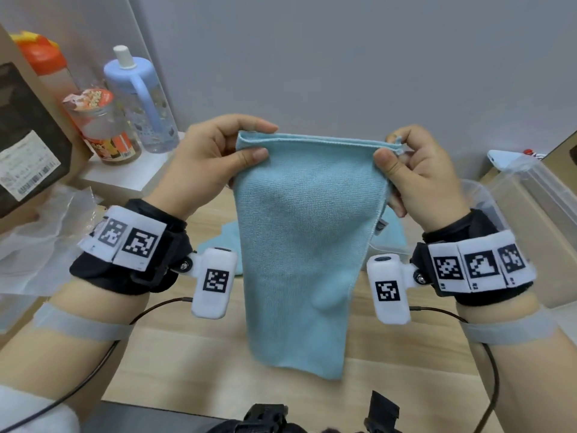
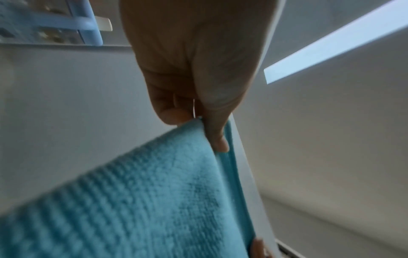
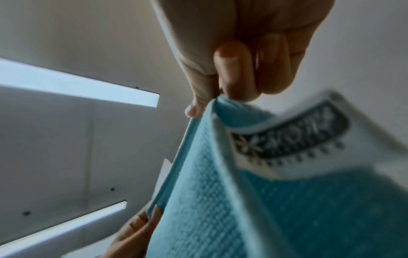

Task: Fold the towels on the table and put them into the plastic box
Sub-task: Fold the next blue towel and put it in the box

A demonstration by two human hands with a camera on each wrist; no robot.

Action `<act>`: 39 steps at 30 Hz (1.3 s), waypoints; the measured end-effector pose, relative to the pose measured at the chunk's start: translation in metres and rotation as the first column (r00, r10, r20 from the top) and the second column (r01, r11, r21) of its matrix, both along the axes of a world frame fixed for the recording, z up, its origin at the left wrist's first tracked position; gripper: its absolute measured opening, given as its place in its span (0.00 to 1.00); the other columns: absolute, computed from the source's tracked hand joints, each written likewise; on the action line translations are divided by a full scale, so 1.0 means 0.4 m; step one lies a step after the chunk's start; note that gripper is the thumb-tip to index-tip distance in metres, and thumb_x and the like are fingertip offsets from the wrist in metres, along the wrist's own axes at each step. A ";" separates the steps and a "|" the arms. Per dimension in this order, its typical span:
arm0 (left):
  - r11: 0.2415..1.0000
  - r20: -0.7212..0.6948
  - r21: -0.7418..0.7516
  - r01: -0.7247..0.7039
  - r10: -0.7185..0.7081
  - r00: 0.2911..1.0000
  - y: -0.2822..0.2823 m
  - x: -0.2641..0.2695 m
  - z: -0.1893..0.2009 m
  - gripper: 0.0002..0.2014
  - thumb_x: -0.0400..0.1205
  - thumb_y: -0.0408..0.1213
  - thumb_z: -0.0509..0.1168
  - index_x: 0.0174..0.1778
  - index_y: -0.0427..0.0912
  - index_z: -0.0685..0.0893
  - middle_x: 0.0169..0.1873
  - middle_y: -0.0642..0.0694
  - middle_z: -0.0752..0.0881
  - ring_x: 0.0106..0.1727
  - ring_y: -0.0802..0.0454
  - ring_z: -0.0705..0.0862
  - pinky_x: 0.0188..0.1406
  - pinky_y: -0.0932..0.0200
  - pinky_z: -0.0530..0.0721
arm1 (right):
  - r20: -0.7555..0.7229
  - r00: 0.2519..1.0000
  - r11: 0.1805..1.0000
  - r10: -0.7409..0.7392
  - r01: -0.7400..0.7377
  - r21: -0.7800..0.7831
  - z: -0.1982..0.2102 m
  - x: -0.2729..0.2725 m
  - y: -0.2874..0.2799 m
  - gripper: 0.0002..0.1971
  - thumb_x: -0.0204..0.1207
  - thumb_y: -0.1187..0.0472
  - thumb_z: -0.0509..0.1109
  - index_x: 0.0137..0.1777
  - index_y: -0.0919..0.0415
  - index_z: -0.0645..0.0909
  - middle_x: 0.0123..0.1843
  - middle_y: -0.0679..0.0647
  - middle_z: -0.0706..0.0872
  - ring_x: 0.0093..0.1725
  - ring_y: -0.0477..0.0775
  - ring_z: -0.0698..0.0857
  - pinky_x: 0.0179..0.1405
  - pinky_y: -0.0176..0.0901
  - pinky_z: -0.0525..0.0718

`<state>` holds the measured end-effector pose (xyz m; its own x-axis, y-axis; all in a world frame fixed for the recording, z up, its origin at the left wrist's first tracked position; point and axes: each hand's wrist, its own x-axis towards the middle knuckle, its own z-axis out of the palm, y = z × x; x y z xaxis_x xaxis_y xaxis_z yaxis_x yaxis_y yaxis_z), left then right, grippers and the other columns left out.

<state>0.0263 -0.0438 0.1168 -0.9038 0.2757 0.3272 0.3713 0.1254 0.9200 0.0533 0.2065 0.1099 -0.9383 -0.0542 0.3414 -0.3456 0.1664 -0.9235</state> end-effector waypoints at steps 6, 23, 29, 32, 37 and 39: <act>0.988 -0.003 -0.068 -0.136 0.136 0.991 0.008 -0.067 -0.033 0.10 0.76 0.23 0.66 0.53 0.36 0.83 0.23 0.68 0.84 0.25 0.72 0.79 0.24 0.78 0.72 | 0.067 0.985 0.984 -0.160 0.155 0.083 -0.047 -0.078 -0.027 0.15 0.77 0.70 0.64 0.37 0.50 0.69 0.33 0.47 0.82 0.26 0.45 0.87 0.27 0.38 0.85; 0.982 -0.187 -0.037 -0.185 0.175 0.967 -0.057 -0.061 0.027 0.13 0.65 0.41 0.77 0.31 0.52 0.77 0.32 0.49 0.81 0.37 0.47 0.78 0.35 0.38 0.80 | -0.182 0.946 0.960 -0.268 0.278 0.036 0.054 -0.032 -0.075 0.12 0.73 0.64 0.68 0.38 0.48 0.70 0.25 0.40 0.82 0.21 0.42 0.79 0.21 0.31 0.75; 0.988 -0.203 0.073 -0.135 0.147 0.968 -0.062 -0.026 0.052 0.13 0.66 0.40 0.78 0.33 0.52 0.77 0.30 0.57 0.81 0.35 0.43 0.73 0.32 0.42 0.73 | -0.215 0.945 0.968 -0.248 0.248 -0.028 0.082 0.002 -0.087 0.12 0.75 0.65 0.67 0.39 0.51 0.68 0.21 0.40 0.80 0.13 0.43 0.72 0.13 0.30 0.67; 0.986 -0.151 0.099 -0.135 0.149 0.977 -0.059 -0.029 0.043 0.13 0.66 0.40 0.77 0.33 0.50 0.77 0.30 0.59 0.81 0.32 0.47 0.72 0.29 0.57 0.71 | -0.190 0.952 0.970 -0.241 0.233 -0.066 0.084 -0.001 -0.091 0.12 0.76 0.65 0.67 0.39 0.52 0.67 0.20 0.40 0.79 0.12 0.43 0.70 0.11 0.31 0.66; 0.975 0.037 0.033 -0.218 0.217 0.976 -0.044 -0.087 -0.061 0.15 0.67 0.34 0.77 0.32 0.49 0.76 0.30 0.52 0.78 0.20 0.59 0.70 0.20 0.68 0.68 | 0.049 0.978 0.979 -0.204 0.205 -0.012 -0.009 -0.068 -0.080 0.12 0.75 0.65 0.69 0.38 0.51 0.69 0.18 0.44 0.79 0.12 0.42 0.72 0.11 0.30 0.68; 0.967 0.152 -0.028 -0.254 0.256 0.955 -0.032 -0.127 -0.140 0.15 0.69 0.29 0.75 0.31 0.48 0.75 0.29 0.50 0.78 0.18 0.63 0.74 0.18 0.70 0.71 | 0.195 0.961 0.981 -0.194 0.191 0.035 -0.086 -0.117 -0.076 0.12 0.75 0.68 0.68 0.38 0.52 0.70 0.20 0.47 0.80 0.13 0.42 0.75 0.12 0.32 0.72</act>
